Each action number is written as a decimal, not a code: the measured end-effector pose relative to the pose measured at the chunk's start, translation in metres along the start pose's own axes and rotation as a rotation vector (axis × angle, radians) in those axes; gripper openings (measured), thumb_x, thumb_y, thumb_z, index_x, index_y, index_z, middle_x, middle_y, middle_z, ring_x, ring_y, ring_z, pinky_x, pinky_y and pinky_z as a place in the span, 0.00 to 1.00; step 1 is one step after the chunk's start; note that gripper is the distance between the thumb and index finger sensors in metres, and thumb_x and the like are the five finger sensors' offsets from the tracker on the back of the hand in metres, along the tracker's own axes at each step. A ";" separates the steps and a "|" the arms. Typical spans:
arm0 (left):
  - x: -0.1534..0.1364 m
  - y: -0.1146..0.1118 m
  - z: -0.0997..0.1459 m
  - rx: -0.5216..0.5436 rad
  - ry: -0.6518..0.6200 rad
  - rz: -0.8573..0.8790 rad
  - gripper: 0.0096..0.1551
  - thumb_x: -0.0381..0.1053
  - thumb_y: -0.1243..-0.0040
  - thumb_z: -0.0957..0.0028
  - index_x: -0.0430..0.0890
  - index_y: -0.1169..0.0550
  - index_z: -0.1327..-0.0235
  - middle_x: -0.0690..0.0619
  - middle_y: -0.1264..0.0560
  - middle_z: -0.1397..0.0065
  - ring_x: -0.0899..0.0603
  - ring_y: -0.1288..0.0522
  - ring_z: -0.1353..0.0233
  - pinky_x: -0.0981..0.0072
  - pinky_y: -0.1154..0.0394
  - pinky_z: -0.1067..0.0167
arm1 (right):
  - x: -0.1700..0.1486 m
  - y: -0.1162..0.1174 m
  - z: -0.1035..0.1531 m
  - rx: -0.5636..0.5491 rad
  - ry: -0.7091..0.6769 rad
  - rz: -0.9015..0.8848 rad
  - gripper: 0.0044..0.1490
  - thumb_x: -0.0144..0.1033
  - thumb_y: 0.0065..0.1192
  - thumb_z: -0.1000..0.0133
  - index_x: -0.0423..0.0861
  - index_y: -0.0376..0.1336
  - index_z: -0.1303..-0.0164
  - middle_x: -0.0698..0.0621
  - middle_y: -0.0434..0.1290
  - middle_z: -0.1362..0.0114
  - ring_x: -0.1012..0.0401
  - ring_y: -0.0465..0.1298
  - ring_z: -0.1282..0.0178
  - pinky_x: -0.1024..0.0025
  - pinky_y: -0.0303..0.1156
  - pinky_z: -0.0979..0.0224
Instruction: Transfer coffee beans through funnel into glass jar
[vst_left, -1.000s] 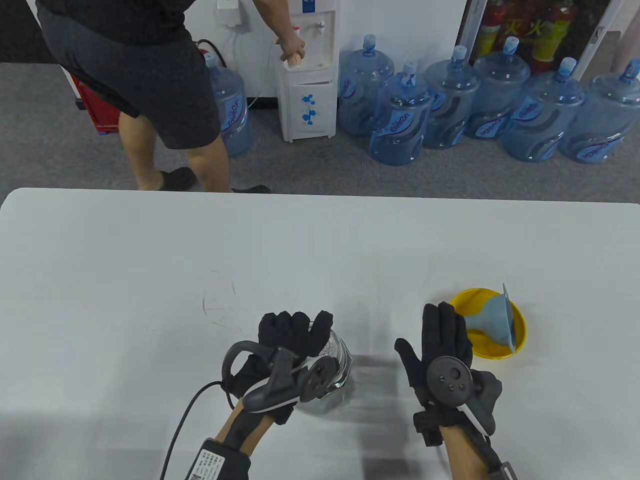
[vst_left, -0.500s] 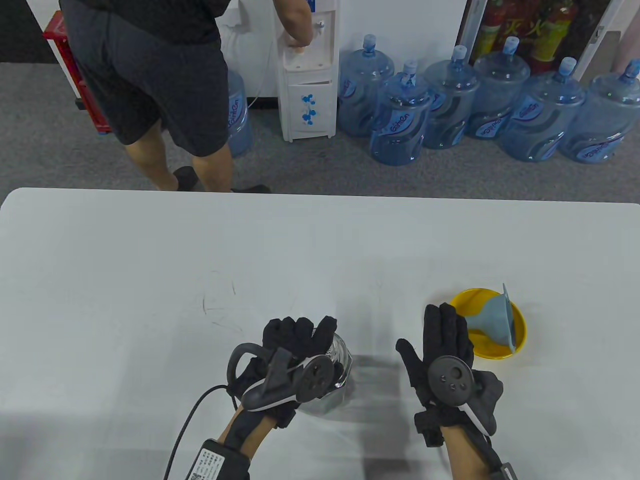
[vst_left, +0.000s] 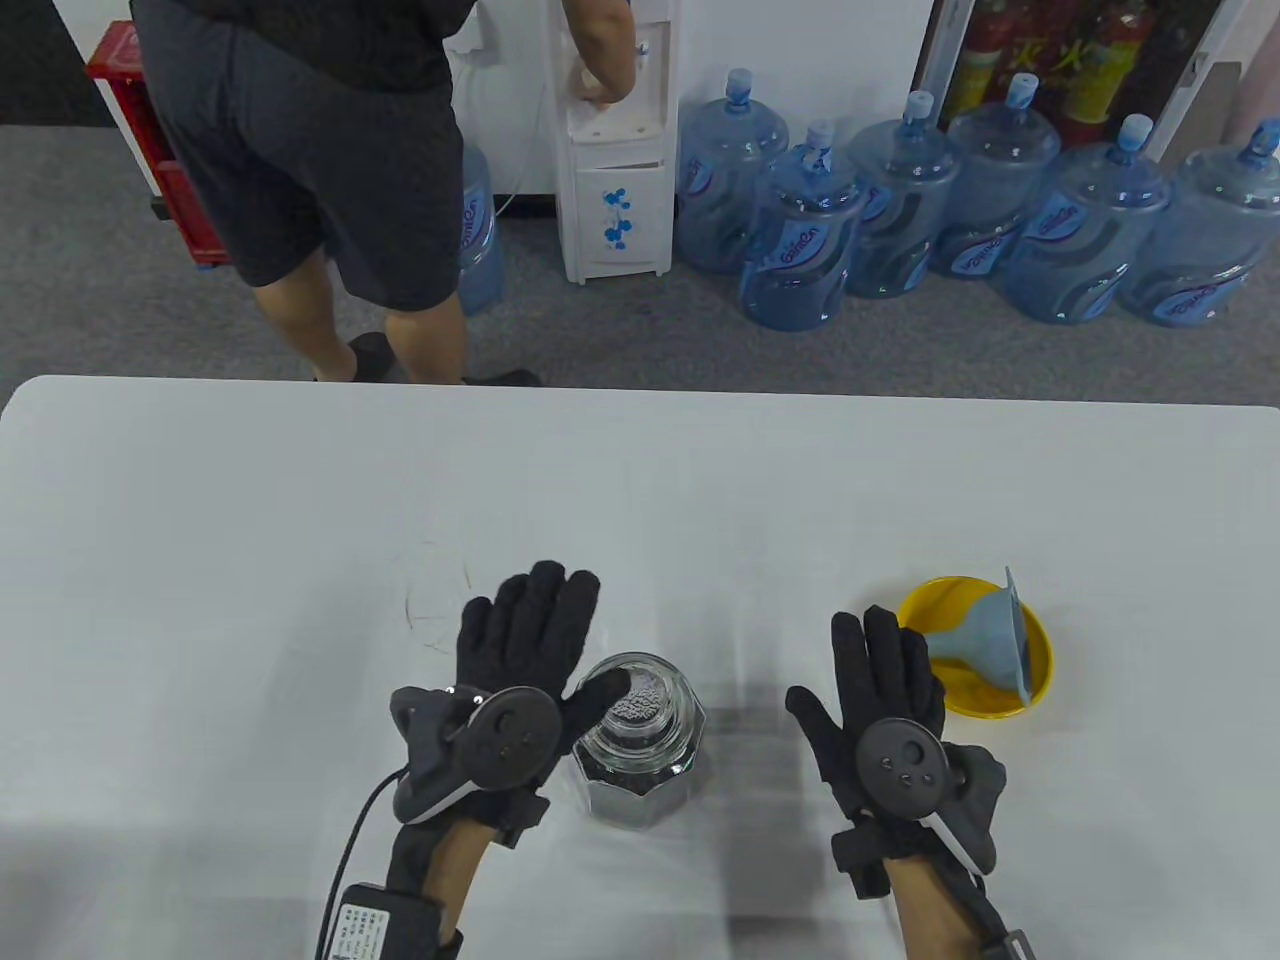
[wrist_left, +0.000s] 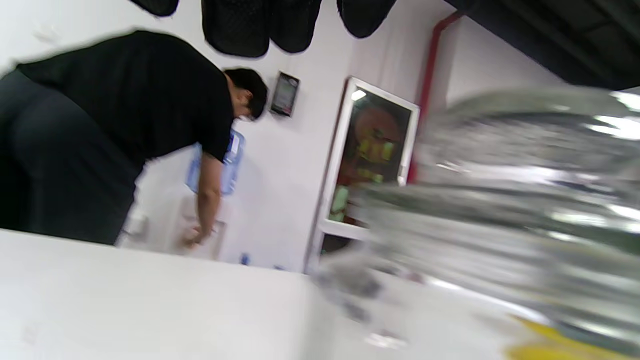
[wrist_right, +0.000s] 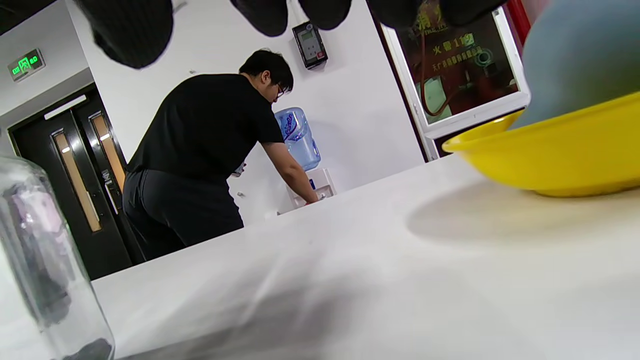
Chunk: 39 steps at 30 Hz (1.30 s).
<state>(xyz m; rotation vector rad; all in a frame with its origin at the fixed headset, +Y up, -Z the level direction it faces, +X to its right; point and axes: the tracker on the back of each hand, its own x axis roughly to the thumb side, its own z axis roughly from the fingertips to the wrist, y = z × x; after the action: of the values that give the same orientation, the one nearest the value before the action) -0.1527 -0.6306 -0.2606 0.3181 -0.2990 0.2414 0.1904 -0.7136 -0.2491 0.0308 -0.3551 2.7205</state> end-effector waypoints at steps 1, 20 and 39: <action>-0.006 0.001 0.001 0.014 0.019 -0.038 0.49 0.76 0.65 0.48 0.56 0.47 0.13 0.47 0.51 0.09 0.31 0.47 0.10 0.30 0.49 0.22 | 0.000 -0.001 0.000 -0.004 0.000 -0.001 0.51 0.67 0.47 0.32 0.52 0.41 0.05 0.42 0.38 0.05 0.37 0.43 0.10 0.32 0.47 0.17; -0.104 -0.057 0.021 -0.192 0.274 -0.198 0.49 0.76 0.69 0.48 0.60 0.63 0.17 0.46 0.68 0.13 0.31 0.71 0.17 0.33 0.67 0.28 | 0.001 -0.001 0.001 -0.008 -0.003 0.025 0.51 0.69 0.45 0.33 0.53 0.40 0.04 0.41 0.36 0.05 0.37 0.41 0.09 0.32 0.45 0.17; -0.097 -0.052 0.020 -0.208 0.287 -0.233 0.49 0.76 0.69 0.47 0.60 0.63 0.17 0.46 0.69 0.13 0.31 0.72 0.17 0.32 0.68 0.28 | 0.001 -0.002 -0.001 -0.001 -0.008 0.037 0.52 0.69 0.45 0.32 0.53 0.40 0.04 0.41 0.36 0.05 0.36 0.41 0.10 0.31 0.45 0.17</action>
<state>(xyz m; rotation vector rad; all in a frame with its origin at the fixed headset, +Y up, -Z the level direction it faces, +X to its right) -0.2331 -0.7036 -0.2885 0.1081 -0.0019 0.0240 0.1906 -0.7114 -0.2495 0.0344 -0.3628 2.7575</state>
